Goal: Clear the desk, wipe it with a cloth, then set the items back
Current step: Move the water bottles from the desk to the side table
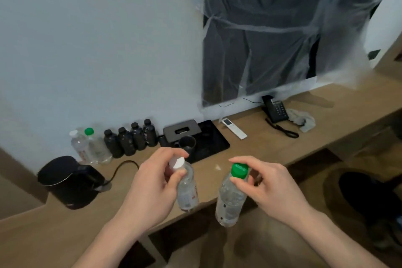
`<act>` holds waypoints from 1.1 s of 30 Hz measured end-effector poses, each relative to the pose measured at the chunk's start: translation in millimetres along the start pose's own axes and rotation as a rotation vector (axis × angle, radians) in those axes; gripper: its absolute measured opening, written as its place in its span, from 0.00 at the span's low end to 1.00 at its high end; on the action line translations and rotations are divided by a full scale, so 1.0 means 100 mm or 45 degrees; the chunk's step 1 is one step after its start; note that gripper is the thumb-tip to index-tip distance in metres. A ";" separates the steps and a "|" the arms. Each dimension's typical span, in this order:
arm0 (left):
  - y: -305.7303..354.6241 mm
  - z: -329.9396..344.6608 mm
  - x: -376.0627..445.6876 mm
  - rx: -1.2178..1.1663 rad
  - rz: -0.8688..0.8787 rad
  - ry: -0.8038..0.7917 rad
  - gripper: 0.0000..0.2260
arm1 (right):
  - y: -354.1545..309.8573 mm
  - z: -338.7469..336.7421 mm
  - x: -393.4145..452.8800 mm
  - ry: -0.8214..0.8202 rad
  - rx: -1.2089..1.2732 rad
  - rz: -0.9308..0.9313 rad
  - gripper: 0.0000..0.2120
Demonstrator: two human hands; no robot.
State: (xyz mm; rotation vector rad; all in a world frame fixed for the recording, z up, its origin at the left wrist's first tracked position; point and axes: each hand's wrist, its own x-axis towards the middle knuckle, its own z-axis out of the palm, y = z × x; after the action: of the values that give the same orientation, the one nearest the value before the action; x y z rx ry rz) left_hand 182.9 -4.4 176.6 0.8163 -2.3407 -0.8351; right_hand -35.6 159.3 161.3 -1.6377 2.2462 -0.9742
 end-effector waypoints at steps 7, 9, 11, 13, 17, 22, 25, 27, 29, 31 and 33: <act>0.91 1.01 -0.10 -0.079 0.051 -0.239 0.15 | 0.68 -0.80 -1.03 0.198 -0.062 0.239 0.20; 1.16 1.26 -0.04 -0.073 0.107 -0.293 0.14 | 0.86 -1.01 -1.24 0.260 -0.097 0.294 0.20; 1.39 1.48 0.04 -0.079 0.154 -0.354 0.14 | 1.04 -1.17 -1.42 0.325 -0.088 0.345 0.20; 1.59 1.72 0.14 -0.099 0.203 -0.405 0.13 | 1.22 -1.31 -1.57 0.377 -0.088 0.400 0.20; 1.93 2.23 0.37 -0.150 0.271 -0.496 0.13 | 1.65 -1.60 -1.76 0.430 -0.079 0.531 0.18; 2.26 2.94 0.75 -0.199 0.291 -0.553 0.12 | 2.29 -2.00 -1.74 0.429 -0.138 0.655 0.19; 2.42 3.33 1.02 -0.222 0.277 -0.605 0.12 | 2.68 -2.26 -1.69 0.406 -0.188 0.661 0.21; 2.54 3.56 1.22 -0.227 0.282 -0.643 0.12 | 2.92 -2.45 -1.63 0.382 -0.205 0.694 0.21; 2.67 3.79 1.42 -0.219 0.311 -0.669 0.13 | 3.17 -2.64 -1.56 0.342 -0.208 0.751 0.20; 2.82 4.06 1.63 -0.192 0.351 -0.700 0.14 | 3.42 -2.81 -1.51 0.359 -0.202 0.767 0.20; 3.00 4.34 1.81 -0.160 0.398 -0.711 0.14 | 3.63 -2.97 -1.53 0.401 -0.226 0.743 0.21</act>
State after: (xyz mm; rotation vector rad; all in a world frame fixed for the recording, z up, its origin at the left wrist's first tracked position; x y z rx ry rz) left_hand -324.7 223.7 138.4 0.1569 -2.7511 -1.1645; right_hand -413.6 476.1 134.6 -0.8115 2.8418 -0.9342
